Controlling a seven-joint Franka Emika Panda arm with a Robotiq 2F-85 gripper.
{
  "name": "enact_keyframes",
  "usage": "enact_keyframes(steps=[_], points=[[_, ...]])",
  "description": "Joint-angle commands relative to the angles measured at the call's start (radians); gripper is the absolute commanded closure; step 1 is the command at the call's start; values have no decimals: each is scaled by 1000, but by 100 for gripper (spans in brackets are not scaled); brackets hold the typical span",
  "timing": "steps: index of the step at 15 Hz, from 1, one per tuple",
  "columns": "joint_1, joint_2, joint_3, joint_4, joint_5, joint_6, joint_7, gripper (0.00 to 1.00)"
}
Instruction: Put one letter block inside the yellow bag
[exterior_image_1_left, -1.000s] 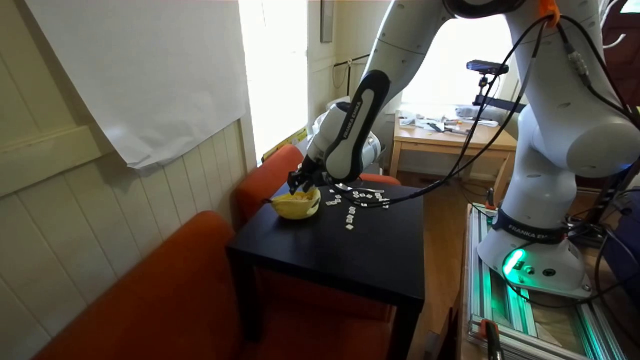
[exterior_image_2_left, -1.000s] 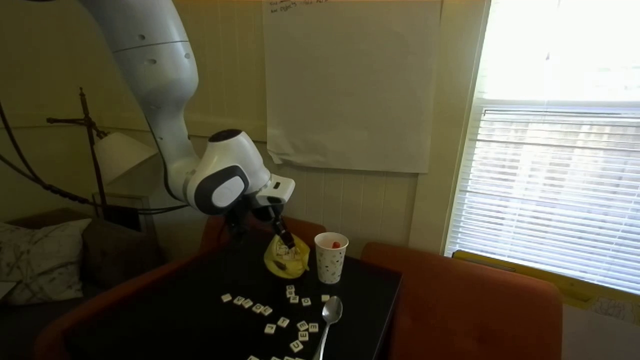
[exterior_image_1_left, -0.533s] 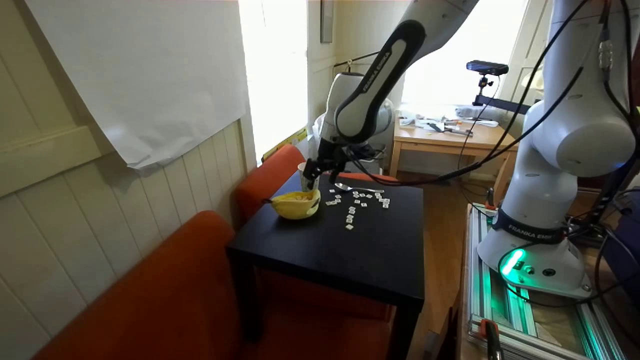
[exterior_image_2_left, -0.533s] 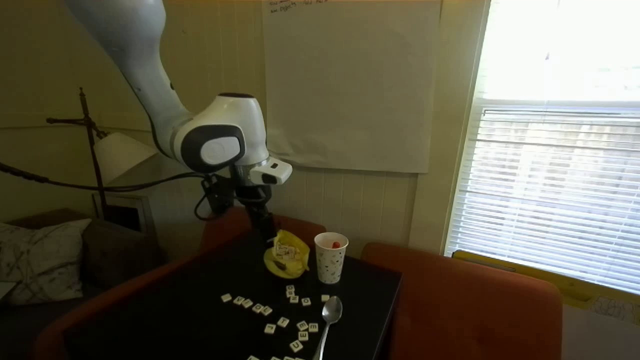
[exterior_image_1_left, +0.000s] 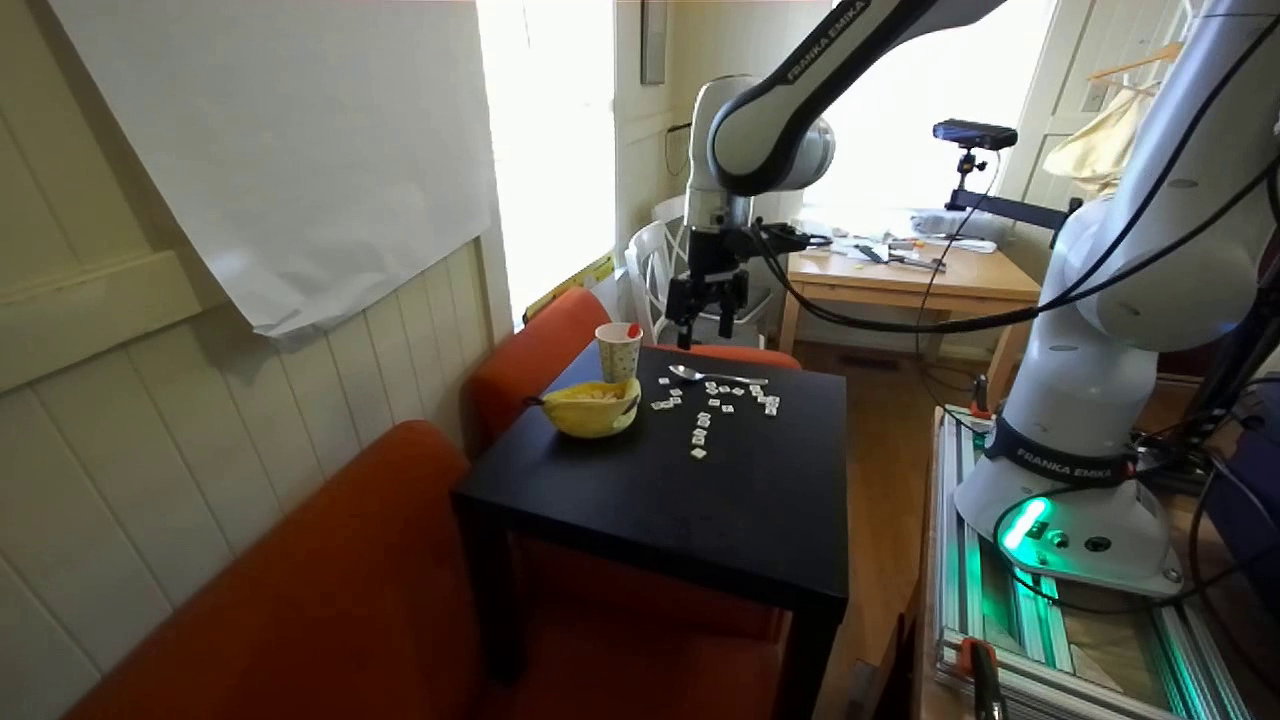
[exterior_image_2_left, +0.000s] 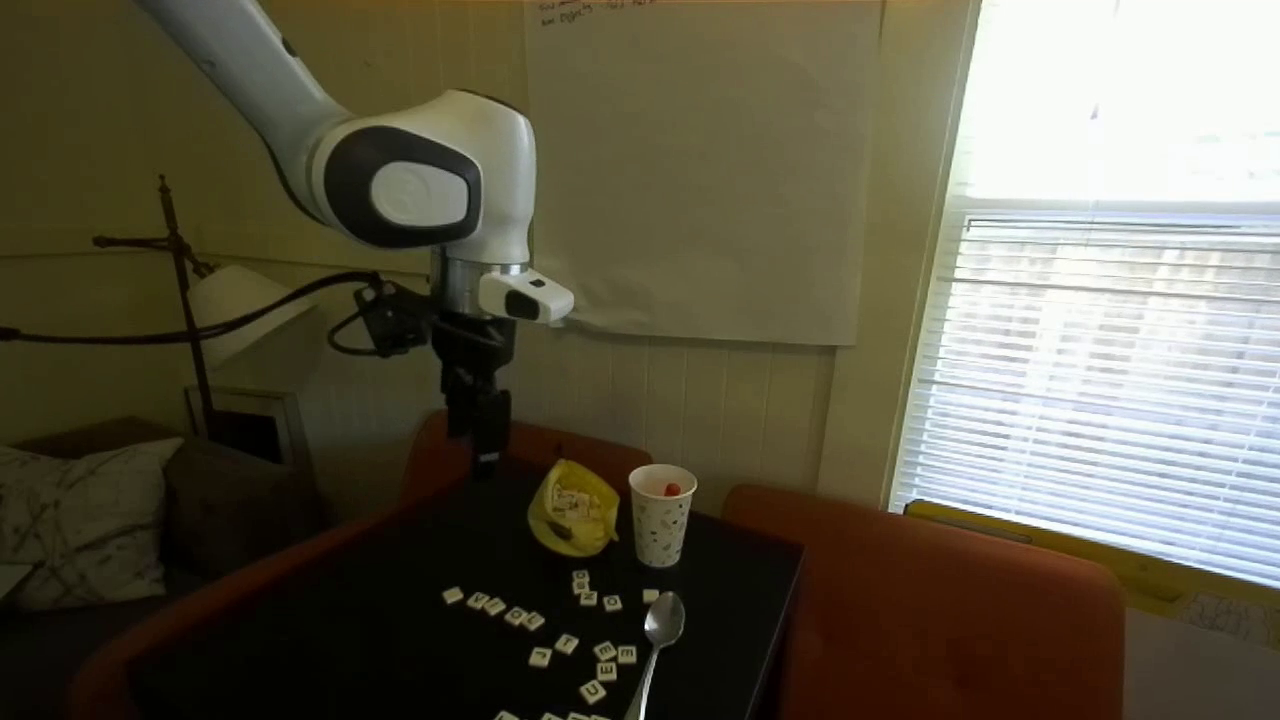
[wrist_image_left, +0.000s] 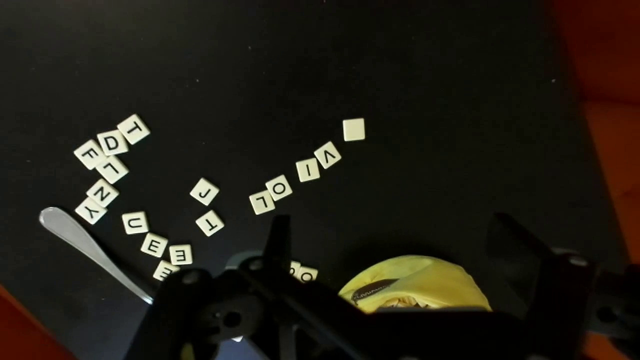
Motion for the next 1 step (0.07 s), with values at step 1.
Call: enact_keyframes(steps=[1], points=[[-11,-7,9,-1,2,-7,-2,0]])
